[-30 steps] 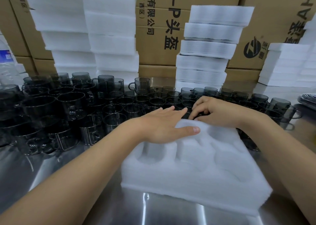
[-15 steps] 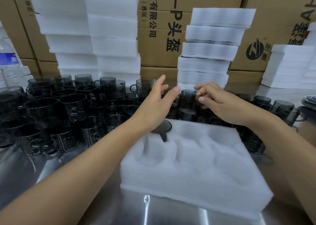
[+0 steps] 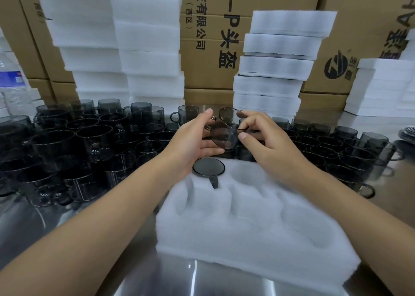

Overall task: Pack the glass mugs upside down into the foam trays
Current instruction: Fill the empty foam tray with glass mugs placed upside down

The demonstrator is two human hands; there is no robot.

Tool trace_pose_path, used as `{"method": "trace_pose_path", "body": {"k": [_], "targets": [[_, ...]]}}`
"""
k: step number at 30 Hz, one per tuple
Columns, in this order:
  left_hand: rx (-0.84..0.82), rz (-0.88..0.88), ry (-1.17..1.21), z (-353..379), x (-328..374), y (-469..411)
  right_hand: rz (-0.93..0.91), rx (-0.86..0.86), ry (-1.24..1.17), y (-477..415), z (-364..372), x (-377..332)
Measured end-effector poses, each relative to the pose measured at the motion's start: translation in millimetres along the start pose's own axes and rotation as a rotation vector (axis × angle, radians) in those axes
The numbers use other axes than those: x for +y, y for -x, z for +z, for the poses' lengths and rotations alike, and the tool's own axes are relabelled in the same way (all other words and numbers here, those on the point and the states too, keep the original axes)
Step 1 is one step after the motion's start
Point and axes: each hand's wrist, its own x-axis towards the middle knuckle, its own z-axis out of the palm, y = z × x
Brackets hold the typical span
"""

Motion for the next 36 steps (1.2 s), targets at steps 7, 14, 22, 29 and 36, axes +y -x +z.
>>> {"method": "trace_pose_path", "body": {"k": [7,14,22,29,36], "targets": [[-0.012,0.023,0.002,-0.9,-1.8,-2.1,-0.004,0.029,-0.002,-0.1,1.0,0.3],[-0.059,0.121,0.036,-4.4,-6.1,-3.2,0.009,0.032,0.116,-1.1,0.1,4.4],[-0.166,0.23,-0.083,-7.6,-11.2,-3.2,-0.06,0.053,0.155,-0.2,0.7,7.8],[-0.213,0.269,-0.201,-6.4,-12.6,-3.5,-0.208,0.058,0.181,0.4,-1.2,8.1],[-0.233,0.271,-0.273,-7.3,-11.8,-2.7,-0.23,0.038,0.164,0.8,-3.2,10.4]]}}
